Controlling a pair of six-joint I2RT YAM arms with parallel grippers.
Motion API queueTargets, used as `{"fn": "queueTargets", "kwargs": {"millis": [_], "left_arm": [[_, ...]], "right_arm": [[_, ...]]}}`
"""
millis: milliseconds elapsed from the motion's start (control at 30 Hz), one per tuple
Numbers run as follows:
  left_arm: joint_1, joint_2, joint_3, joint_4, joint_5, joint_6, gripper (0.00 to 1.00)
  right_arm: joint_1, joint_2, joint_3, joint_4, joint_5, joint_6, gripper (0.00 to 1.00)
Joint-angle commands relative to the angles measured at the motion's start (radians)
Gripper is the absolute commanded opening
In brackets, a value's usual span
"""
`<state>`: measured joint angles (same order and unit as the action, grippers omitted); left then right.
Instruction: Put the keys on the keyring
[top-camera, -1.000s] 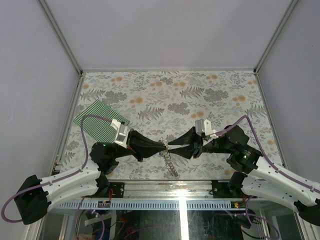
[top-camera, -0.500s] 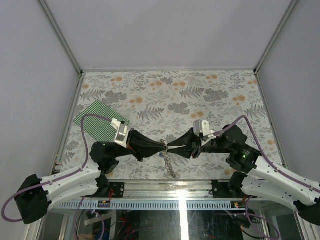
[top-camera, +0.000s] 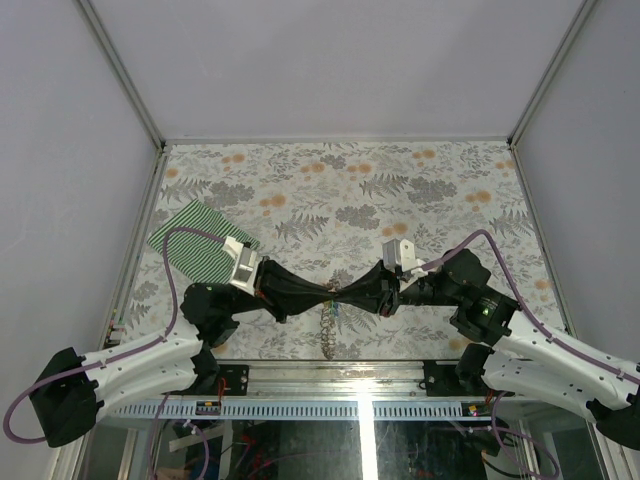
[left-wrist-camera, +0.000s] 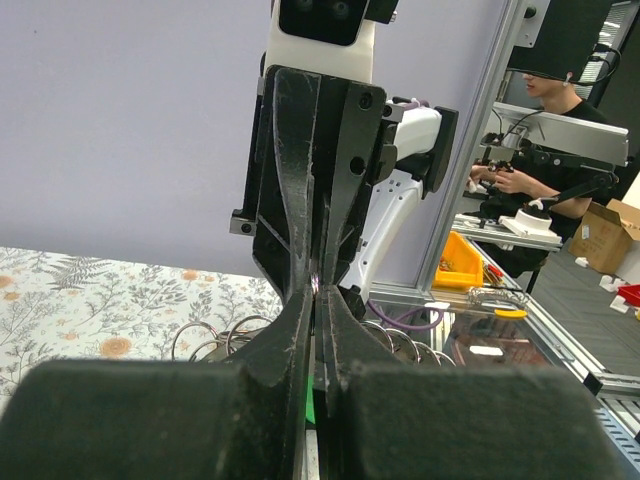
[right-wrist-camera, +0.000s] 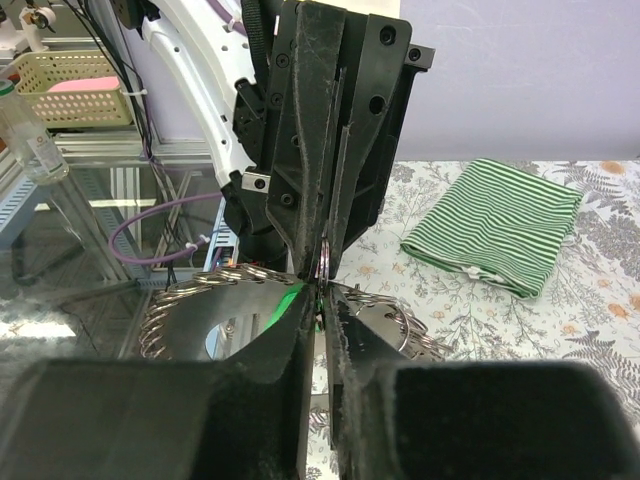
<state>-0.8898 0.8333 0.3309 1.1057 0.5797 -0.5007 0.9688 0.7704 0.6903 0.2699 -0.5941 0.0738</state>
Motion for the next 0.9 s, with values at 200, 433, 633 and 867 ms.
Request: {"fn": "queueTargets", "kwargs": {"millis": [200,433,633,867], "left_arm": [[-0.006,-0.008,0.036,0.081,0.011,-0.003,0.03],[-0.006,-0.064,0.079,-0.131,0.031,0.076,0.22],[-0.007,-0.101,0.119,-0.326,0.007,0.148,0.26],[-0.006,-0.033,0.171,-0.428,0.061,0.196,0.27]], "right_arm": [[0.005,-0.010,0.117,-0.120,0.012,-0.041,0.00],[0.005,0.006,0.266,-0.469,0.062,-0.138,0.00],[0.005,0.081,0.432,-0.832,0.128,-0.222,0.00],[0.005,0.222,0.616,-1.138,0.170,-0.244,0.00]]}}
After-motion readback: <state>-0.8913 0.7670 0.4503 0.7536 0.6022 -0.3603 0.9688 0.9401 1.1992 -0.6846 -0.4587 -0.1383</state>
